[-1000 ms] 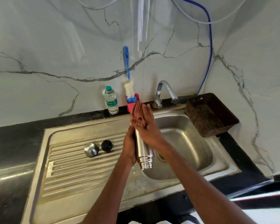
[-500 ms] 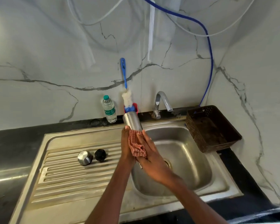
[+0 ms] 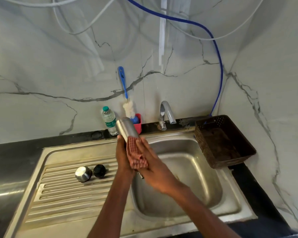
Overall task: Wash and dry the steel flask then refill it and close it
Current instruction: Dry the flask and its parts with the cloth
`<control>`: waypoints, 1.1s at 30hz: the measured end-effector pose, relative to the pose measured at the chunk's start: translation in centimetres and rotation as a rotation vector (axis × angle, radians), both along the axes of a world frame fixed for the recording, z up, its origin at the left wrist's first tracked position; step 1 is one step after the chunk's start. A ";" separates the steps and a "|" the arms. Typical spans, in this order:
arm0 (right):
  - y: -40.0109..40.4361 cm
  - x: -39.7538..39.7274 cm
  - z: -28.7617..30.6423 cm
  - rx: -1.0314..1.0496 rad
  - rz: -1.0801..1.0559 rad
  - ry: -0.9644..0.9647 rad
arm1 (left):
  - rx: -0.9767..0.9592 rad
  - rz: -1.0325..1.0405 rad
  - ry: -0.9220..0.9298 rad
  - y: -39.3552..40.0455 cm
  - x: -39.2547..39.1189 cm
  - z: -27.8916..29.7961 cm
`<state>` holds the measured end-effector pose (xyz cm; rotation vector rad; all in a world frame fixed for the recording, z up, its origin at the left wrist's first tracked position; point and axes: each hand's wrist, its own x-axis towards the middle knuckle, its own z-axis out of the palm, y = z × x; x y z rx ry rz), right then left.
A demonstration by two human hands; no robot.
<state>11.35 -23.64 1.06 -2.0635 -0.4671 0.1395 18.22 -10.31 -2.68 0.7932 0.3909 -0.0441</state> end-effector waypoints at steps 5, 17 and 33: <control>0.3 -0.2 -0.6 -0.035 -0.051 -0.017 | 0.015 -0.087 0.009 -0.4 -0.8 -0.7; 0.0 2.6 2.4 0.049 -0.181 0.015 | 0.279 -0.149 -0.111 -2.6 -1.5 1.8; 2.5 -1.8 0.3 -0.107 -0.156 -0.115 | 0.045 -0.088 -0.067 0.8 -1.6 2.5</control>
